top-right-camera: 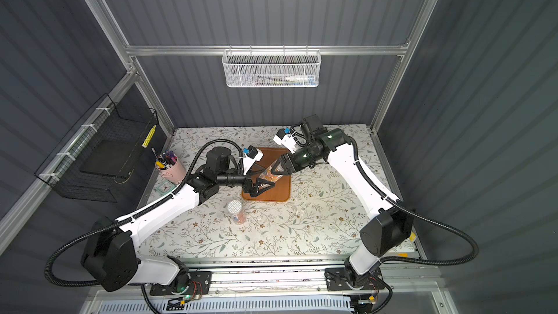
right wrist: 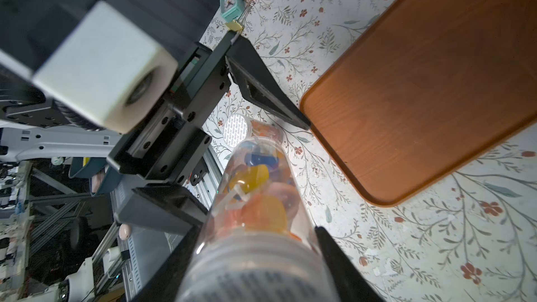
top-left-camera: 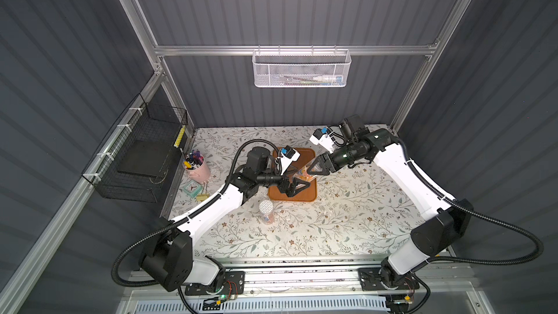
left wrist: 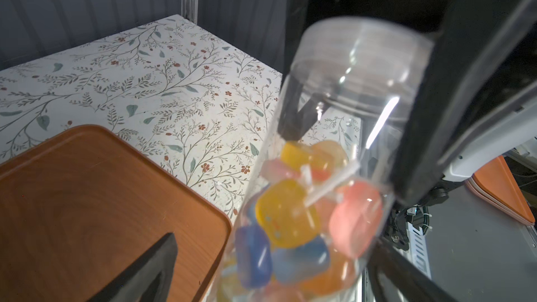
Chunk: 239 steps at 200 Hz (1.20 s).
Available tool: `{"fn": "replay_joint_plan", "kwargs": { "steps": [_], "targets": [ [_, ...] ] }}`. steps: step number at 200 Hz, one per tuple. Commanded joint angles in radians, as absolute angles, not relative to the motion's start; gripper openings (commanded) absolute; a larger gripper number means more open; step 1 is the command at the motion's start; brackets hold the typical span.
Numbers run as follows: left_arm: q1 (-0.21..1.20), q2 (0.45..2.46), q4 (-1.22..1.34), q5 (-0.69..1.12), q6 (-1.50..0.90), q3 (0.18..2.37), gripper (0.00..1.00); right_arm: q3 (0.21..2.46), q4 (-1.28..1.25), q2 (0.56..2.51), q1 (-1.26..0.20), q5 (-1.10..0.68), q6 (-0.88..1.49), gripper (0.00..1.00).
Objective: Pour the candies out of the jar
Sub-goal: Pick up the jar from the center of the board.
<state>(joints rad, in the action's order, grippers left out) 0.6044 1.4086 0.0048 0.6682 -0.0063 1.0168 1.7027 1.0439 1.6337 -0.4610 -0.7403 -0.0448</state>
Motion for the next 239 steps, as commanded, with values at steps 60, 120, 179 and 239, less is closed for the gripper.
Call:
{"fn": "replay_joint_plan", "kwargs": {
  "steps": [60,120,179,239],
  "targets": [
    [0.626,1.422,0.084,0.673,-0.016,1.031,0.92,1.709,1.031,1.687,-0.461,-0.855,-0.052,0.44],
    [0.636,1.449,0.062,0.662,-0.009,1.047,0.69,1.707,1.023,1.694,-0.462,-0.858,-0.042,0.43],
    [0.647,1.459,-0.006,0.629,0.024,1.072,0.51,1.695,1.01,1.698,-0.461,-0.861,-0.034,0.42],
    [0.656,1.468,0.0,0.609,0.011,1.079,0.24,1.669,0.976,1.688,-0.462,-0.853,-0.008,0.46]
  ]
}}
